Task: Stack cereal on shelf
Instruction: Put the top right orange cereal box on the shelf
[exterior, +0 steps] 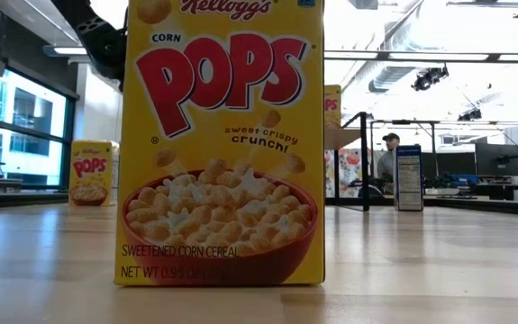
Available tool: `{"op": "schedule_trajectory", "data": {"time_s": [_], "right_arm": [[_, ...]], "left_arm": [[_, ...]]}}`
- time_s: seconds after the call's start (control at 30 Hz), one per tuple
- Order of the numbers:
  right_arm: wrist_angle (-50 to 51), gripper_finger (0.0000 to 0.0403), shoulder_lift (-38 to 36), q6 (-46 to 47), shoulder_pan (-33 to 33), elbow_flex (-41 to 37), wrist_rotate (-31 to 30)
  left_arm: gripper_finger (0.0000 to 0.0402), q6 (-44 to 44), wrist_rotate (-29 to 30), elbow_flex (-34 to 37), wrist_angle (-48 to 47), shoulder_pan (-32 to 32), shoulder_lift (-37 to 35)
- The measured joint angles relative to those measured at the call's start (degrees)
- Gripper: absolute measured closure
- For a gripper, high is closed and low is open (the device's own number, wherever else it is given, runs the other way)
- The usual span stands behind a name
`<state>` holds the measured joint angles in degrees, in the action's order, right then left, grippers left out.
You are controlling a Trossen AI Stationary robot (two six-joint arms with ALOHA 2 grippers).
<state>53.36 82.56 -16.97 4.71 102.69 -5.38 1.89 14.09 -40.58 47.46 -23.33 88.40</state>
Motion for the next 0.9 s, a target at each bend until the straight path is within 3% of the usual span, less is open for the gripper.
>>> {"op": "schedule_trajectory", "data": {"time_s": [0.9], "right_arm": [[0.02,0.0121,0.02,0.26,0.01,0.0,0.01]], "left_arm": [[0.0235,-4.33,1.7,-0.04,0.33,0.0,0.0]]}}
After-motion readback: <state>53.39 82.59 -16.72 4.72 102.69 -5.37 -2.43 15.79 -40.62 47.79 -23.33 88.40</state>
